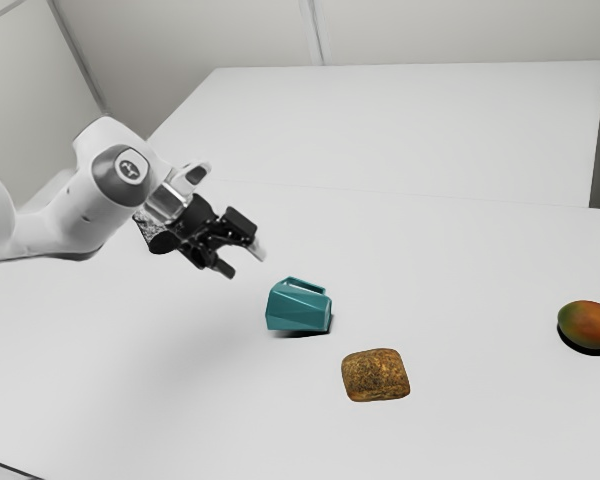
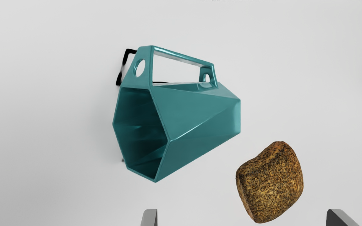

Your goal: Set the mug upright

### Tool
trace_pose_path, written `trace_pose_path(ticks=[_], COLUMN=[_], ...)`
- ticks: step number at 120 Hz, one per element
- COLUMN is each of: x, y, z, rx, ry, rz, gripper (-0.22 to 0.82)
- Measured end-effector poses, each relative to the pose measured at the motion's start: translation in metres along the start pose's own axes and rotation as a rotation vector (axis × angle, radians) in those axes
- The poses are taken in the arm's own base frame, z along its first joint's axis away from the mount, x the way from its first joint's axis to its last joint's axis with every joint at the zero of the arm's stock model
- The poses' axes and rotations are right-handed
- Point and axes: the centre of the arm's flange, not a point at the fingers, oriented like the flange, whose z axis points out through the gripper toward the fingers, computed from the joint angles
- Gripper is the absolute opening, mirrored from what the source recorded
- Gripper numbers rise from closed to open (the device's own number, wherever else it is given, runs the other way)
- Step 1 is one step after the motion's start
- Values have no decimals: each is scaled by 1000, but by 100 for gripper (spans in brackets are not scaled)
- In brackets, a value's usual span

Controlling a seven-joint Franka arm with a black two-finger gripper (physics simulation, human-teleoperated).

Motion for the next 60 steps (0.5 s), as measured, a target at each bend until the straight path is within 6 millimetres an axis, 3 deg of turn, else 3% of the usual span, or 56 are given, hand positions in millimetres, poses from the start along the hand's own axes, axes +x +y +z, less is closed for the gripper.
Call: trace_pose_path(ticks=[60], x=[11], y=[-38], z=[52], rx=[-181], ry=[67], rz=[7], gripper=[58])
